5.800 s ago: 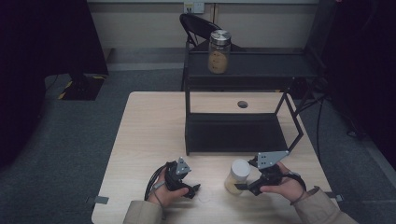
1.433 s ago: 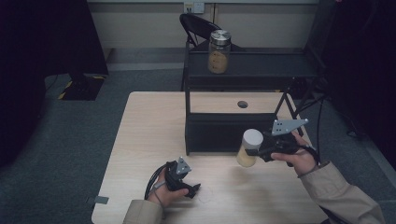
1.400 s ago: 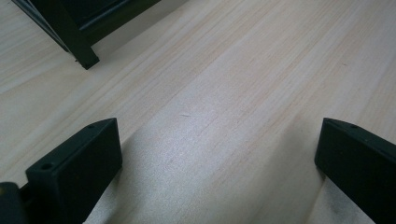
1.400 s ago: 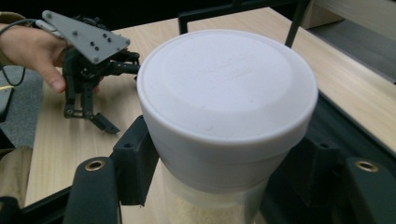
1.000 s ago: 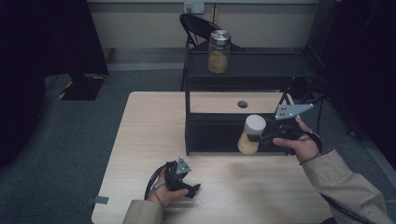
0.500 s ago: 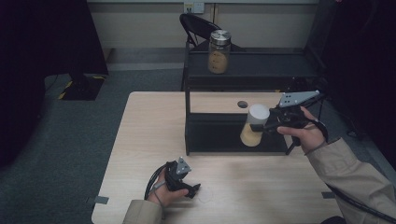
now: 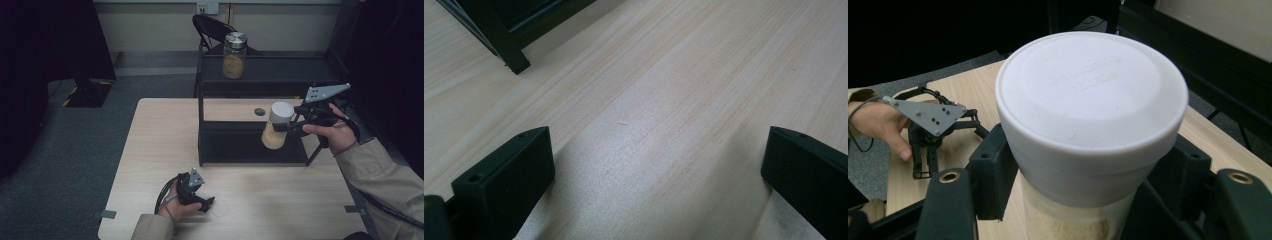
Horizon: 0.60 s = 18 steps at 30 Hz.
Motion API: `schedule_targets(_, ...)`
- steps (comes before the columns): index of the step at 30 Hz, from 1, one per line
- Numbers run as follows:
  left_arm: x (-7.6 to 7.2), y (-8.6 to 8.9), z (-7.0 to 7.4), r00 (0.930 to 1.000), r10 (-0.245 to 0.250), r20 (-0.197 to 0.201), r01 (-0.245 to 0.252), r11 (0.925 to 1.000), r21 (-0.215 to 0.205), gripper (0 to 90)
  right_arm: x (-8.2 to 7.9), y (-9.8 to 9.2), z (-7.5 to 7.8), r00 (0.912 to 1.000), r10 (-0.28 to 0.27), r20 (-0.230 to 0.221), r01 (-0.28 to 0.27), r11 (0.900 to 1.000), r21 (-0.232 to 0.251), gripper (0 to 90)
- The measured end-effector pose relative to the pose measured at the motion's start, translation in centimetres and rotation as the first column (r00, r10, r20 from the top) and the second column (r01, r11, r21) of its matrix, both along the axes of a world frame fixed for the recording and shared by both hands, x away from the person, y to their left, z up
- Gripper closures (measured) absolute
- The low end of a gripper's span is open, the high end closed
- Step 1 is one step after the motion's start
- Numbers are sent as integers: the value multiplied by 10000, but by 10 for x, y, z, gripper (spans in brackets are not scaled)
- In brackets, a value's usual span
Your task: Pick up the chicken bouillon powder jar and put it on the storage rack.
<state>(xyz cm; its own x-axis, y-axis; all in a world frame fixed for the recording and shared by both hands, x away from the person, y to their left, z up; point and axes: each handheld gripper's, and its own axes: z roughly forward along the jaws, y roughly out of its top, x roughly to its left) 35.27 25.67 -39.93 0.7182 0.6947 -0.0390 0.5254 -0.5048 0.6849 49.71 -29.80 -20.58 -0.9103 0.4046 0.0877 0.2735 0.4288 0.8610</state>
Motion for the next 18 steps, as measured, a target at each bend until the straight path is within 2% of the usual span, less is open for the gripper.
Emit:
schedule_targets(13,0,0,0,10000,21,0,-21,10000,0,1,0,0,37,9998,-50,171,50,10000,18,341)
schedule_targets(18,0,0,0,10000,23,-2,-23,10000,1,1,-1,0,46,9997,-62,253,62,10000,-3,341)
